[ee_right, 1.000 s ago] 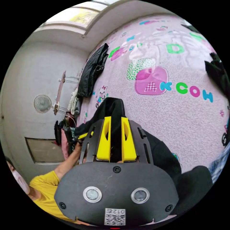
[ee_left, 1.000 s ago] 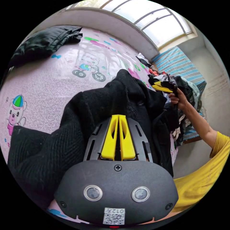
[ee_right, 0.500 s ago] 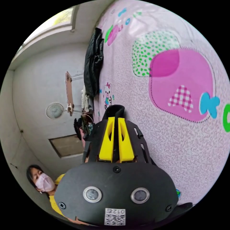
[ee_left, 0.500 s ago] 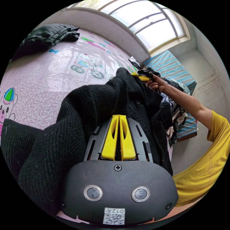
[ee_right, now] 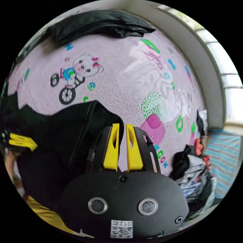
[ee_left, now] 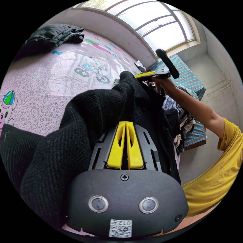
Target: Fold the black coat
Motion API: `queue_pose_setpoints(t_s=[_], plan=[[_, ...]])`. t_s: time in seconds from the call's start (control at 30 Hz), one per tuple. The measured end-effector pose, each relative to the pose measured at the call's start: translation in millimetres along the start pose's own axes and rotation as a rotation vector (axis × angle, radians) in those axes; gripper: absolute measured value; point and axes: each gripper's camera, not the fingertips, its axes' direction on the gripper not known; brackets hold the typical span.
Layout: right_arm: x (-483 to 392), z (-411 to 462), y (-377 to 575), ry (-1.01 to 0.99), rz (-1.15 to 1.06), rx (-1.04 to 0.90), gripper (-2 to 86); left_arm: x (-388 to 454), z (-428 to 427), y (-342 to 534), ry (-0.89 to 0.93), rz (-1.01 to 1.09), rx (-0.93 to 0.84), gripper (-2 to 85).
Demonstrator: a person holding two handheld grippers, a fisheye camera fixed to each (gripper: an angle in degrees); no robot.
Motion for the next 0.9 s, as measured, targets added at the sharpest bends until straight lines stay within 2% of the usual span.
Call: queue_pose_setpoints(t_s=[0.07,0.13,0.23,0.3,0.47,0.57,0.73,0.9], plan=[[25.2,-13.2,10.8,-0.19,0.097,0.057,3.0,-3.8,-1.9,-4.1,0.025,-0.009,0.001,-0.1],[57.3,-36.9,46.3,-0.399,0.209,0.22,2.9,-5.7,-3.0,-7.1,0.036,-0.013,0.001,-0.2],[77.2,-60.6,107.9,-0.561,0.239,0.386,2.3,-5.8,-4.5,-11.6,0.032,-0.012,0.0,-0.2],[66.0,-65.8,148.5,-0.559,0.19,0.415,1.8,-5.8,-5.5,-14.0,0.03,-0.012,0.0,-0.2],[4.6,-23.9,222.9,-0.577,0.17,0.327,1.0,-5.2,-8.1,-20.1,0.024,-0.009,0.001,-0.2],[-24.4,5.3,213.2,-0.653,0.215,0.308,0.7,-4.8,-9.4,-22.9,0.022,-0.01,0.0,-0.2],[-42.8,23.8,171.6,-0.524,0.371,0.333,0.3,-5.0,-11.6,-26.3,0.027,-0.012,0.0,-0.2],[-39.9,9.6,178.0,-0.487,0.257,0.341,0.7,-4.2,-13.7,-28.4,0.029,-0.013,0.0,-0.2]])
